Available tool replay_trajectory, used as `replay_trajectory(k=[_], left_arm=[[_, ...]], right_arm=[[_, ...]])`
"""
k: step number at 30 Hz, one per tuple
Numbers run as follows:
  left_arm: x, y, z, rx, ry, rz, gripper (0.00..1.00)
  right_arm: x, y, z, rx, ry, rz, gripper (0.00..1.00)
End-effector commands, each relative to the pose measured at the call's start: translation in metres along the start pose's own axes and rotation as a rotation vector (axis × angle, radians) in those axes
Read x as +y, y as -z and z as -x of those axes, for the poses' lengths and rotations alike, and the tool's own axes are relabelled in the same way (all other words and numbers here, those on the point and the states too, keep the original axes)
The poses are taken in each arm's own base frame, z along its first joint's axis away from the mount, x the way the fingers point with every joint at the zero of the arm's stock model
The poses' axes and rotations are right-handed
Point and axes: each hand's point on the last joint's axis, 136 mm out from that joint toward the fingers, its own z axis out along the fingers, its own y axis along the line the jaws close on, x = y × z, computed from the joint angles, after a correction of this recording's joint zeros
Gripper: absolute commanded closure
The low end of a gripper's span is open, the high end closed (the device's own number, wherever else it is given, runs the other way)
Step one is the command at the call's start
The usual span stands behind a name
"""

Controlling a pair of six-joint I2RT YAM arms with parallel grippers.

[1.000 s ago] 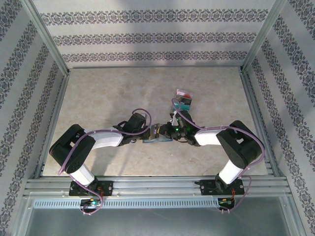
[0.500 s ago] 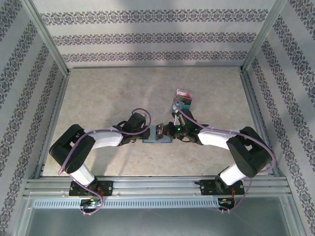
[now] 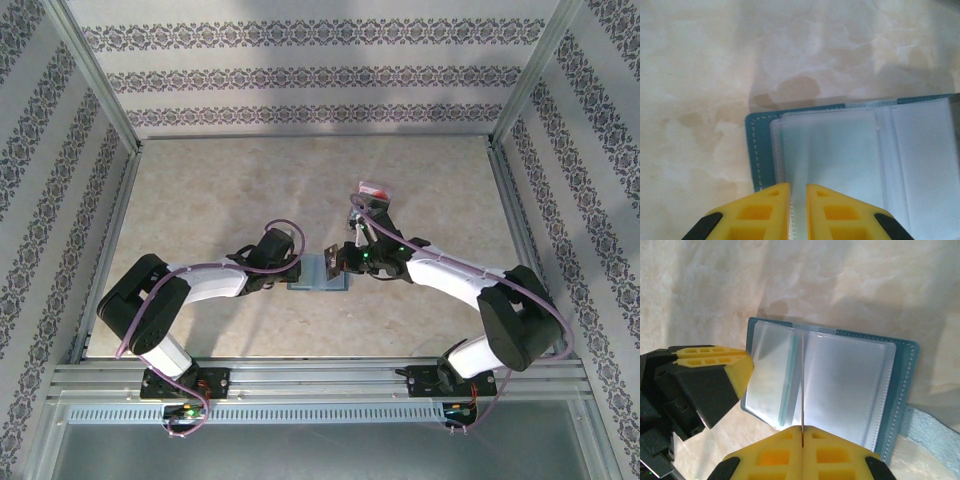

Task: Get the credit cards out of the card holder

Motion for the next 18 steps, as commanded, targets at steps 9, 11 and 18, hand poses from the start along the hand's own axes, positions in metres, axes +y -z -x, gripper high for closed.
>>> replay_trajectory(k=[9, 11, 18], left_arm=[[0.011, 0.019, 0.025, -0.059, -0.043, 0.057, 0.81], [0.011, 0.025, 0.029, -0.071, -0.049, 0.06, 0.81], [0.017, 0.048, 0.037, -0.123, -0.055, 0.081, 0.7]], right_arm=[[-0.014, 0.05, 0.058, -0.044, 0.279, -0.248, 1.0], [-0.012, 0.056, 0.071, -0.055, 0.331, -0.266, 1.0], [-0.026, 0.068, 0.103, -0.027, 0.458, -0.399, 1.0]])
